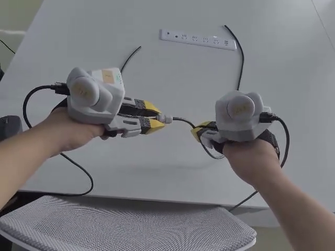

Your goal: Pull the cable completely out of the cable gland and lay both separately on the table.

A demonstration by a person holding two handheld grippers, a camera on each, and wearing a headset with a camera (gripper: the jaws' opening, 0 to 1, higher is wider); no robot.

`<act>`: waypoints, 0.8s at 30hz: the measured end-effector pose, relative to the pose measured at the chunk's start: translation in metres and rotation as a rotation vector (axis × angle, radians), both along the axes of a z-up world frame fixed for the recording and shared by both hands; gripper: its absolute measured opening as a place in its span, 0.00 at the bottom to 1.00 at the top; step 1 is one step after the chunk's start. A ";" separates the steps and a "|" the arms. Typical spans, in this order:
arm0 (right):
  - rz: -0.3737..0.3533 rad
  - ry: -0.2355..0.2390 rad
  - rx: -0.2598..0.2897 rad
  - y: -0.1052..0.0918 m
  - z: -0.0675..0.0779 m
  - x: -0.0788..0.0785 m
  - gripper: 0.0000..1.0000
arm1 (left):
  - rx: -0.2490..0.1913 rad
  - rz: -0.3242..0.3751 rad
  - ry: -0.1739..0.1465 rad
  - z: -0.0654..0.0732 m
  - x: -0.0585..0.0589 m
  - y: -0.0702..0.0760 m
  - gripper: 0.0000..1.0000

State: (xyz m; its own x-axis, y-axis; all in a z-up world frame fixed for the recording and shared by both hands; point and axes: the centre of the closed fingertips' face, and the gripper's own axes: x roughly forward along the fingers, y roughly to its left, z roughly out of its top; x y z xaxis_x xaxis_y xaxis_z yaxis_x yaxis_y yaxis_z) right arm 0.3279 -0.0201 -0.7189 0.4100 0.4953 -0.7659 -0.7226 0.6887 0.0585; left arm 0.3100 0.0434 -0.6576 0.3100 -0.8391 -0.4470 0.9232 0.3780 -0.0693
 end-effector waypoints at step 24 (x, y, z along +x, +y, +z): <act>0.246 -0.243 -0.019 0.031 0.043 -0.005 0.28 | 0.008 0.013 0.026 -0.006 -0.001 0.004 0.15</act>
